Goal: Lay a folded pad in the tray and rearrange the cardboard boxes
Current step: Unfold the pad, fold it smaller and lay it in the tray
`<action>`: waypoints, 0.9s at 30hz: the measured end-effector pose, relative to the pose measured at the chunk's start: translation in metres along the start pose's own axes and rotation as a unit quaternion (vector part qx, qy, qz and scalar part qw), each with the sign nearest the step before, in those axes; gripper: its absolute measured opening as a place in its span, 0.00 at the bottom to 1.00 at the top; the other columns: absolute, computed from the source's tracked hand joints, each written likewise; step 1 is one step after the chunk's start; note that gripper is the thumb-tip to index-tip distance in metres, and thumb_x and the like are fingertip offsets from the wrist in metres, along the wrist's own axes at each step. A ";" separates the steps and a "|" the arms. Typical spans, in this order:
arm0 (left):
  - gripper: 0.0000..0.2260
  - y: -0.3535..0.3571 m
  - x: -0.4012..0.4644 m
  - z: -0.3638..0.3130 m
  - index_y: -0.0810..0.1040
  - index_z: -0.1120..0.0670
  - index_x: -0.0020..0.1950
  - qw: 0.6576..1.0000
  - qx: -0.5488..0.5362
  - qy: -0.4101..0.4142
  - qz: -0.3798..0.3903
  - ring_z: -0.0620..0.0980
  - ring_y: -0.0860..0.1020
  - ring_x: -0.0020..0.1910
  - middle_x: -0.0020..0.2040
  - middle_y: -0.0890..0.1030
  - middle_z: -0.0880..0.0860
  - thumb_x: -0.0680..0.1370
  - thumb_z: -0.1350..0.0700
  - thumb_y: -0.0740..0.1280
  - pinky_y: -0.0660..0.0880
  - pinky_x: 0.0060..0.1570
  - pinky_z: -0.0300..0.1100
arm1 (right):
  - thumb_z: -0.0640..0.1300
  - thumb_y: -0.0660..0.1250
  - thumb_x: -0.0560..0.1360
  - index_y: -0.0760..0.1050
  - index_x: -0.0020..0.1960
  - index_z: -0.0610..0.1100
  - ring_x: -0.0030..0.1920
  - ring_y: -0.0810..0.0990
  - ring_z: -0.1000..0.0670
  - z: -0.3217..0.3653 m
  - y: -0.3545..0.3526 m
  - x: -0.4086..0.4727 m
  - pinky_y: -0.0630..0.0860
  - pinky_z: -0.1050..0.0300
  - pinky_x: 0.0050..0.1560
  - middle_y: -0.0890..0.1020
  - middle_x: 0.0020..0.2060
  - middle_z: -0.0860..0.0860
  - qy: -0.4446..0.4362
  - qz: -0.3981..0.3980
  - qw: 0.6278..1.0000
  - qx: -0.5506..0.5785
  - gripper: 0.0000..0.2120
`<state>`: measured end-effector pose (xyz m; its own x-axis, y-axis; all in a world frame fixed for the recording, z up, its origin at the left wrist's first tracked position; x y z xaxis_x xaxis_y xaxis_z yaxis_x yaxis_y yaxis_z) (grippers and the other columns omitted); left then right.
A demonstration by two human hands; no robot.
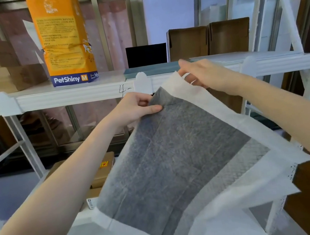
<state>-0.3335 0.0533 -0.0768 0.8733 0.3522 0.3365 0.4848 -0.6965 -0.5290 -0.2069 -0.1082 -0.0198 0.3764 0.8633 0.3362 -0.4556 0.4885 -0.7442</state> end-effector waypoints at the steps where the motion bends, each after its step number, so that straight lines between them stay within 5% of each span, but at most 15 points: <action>1: 0.05 -0.003 0.000 0.002 0.83 0.54 0.48 1.000 0.002 -0.004 -0.007 0.36 0.80 0.36 0.36 0.84 0.44 0.73 0.58 0.72 0.74 0.36 0.29 | 0.62 0.44 0.78 0.73 0.53 0.49 0.41 0.76 0.54 0.001 0.001 0.000 0.70 0.63 0.42 0.77 0.41 0.52 0.032 0.017 0.999 0.019 0.25; 6: 0.03 -0.012 -0.002 0.001 0.83 0.57 0.46 0.999 0.030 -0.003 -0.029 0.38 0.79 0.35 0.38 0.83 0.50 0.73 0.60 0.72 0.76 0.39 0.32 | 0.64 0.45 0.76 0.68 0.65 0.52 0.50 0.76 0.53 0.007 0.016 -0.004 0.72 0.60 0.47 0.77 0.54 0.55 0.028 0.064 0.998 0.005 0.26; 8: 0.03 -0.015 -0.003 -0.002 0.83 0.53 0.44 0.999 0.030 -0.002 -0.035 0.39 0.80 0.35 0.38 0.83 0.49 0.73 0.61 0.71 0.76 0.40 0.33 | 0.63 0.54 0.75 0.74 0.54 0.46 0.44 0.73 0.53 0.005 0.024 0.000 0.69 0.61 0.43 0.76 0.45 0.52 0.000 0.047 0.997 -0.053 0.23; 11: 0.05 -0.017 -0.005 -0.003 0.82 0.49 0.42 0.999 0.003 0.004 -0.052 0.44 0.80 0.41 0.38 0.83 0.47 0.73 0.60 0.72 0.77 0.50 0.42 | 0.58 0.64 0.73 0.68 0.36 0.41 0.34 0.67 0.49 -0.001 0.033 0.008 0.58 0.57 0.32 0.66 0.30 0.48 -0.006 -0.018 0.992 -0.123 0.21; 15: 0.08 -0.012 -0.017 0.000 0.81 0.51 0.50 0.997 0.060 0.002 -0.040 0.42 0.80 0.46 0.47 0.83 0.47 0.73 0.50 0.71 0.76 0.49 0.38 | 0.53 0.67 0.73 0.75 0.49 0.28 0.45 0.77 0.36 0.001 0.033 0.015 0.68 0.51 0.39 0.79 0.44 0.31 -0.035 -0.078 0.989 -0.118 0.25; 20: 0.19 -0.002 -0.028 0.034 0.77 0.57 0.38 0.974 0.202 -0.089 -0.054 0.47 0.78 0.36 0.37 0.80 0.53 0.68 0.41 0.72 0.71 0.33 0.39 | 0.49 0.67 0.74 0.76 0.57 0.33 0.53 0.79 0.42 0.003 0.025 0.020 0.74 0.50 0.54 0.82 0.53 0.39 -0.040 -0.083 0.990 -0.105 0.20; 23: 0.25 -0.003 -0.029 0.046 0.81 0.61 0.45 0.975 0.186 -0.106 -0.065 0.54 0.81 0.41 0.43 0.84 0.59 0.67 0.39 0.73 0.75 0.39 0.47 | 0.46 0.67 0.75 0.76 0.58 0.35 0.56 0.78 0.45 0.004 0.017 0.018 0.73 0.54 0.55 0.81 0.55 0.42 -0.043 -0.102 0.990 -0.088 0.18; 27: 0.25 -0.002 -0.033 0.056 0.80 0.57 0.55 0.970 0.192 -0.133 -0.073 0.52 0.79 0.48 0.50 0.81 0.53 0.66 0.40 0.73 0.74 0.47 0.44 | 0.43 0.65 0.76 0.72 0.64 0.37 0.60 0.75 0.47 0.004 0.000 0.011 0.68 0.61 0.54 0.78 0.61 0.43 -0.039 -0.143 0.988 -0.041 0.18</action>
<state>-0.3605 0.0783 -0.1307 0.7508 0.6141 0.2433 0.5417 -0.3617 -0.7588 -0.2056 -0.0982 -0.0141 0.4151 0.6999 0.5812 -0.2709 0.7050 -0.6555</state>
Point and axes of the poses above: each hand's wrist, its own x-axis towards the middle knuckle, its own y-axis out of the palm, z = x × y, the point moved 2 cm from there along x, towards the middle knuckle
